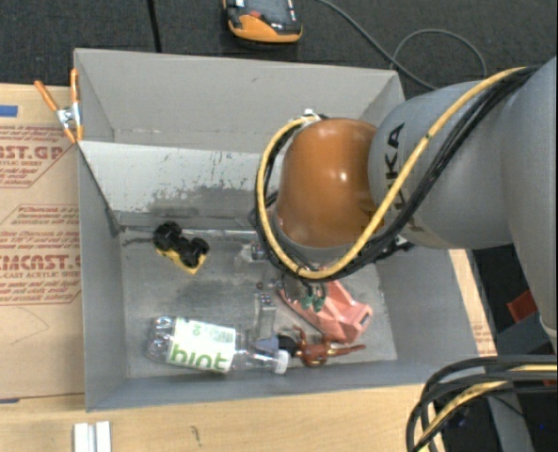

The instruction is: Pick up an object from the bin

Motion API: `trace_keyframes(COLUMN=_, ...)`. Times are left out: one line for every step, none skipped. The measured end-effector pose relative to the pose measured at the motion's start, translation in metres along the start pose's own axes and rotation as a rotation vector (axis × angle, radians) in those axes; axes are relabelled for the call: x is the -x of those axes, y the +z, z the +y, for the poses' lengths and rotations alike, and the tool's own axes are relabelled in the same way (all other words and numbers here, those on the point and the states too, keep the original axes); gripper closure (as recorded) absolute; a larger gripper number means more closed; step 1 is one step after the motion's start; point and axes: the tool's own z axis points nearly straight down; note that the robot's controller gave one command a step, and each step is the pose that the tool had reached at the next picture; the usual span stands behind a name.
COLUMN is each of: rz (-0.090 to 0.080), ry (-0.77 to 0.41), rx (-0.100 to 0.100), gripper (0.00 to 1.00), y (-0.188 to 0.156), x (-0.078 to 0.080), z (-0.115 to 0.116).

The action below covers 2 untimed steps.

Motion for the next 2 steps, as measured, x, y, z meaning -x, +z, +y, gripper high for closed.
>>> trace_keyframes(rz=-0.003, ry=-0.103, rx=-0.001, gripper=0.0, y=0.048, x=-0.008, z=0.033)
trace_keyframes(rz=0.001, ry=-0.117, rx=0.0, gripper=0.0, y=0.038, x=-0.022, z=0.076)
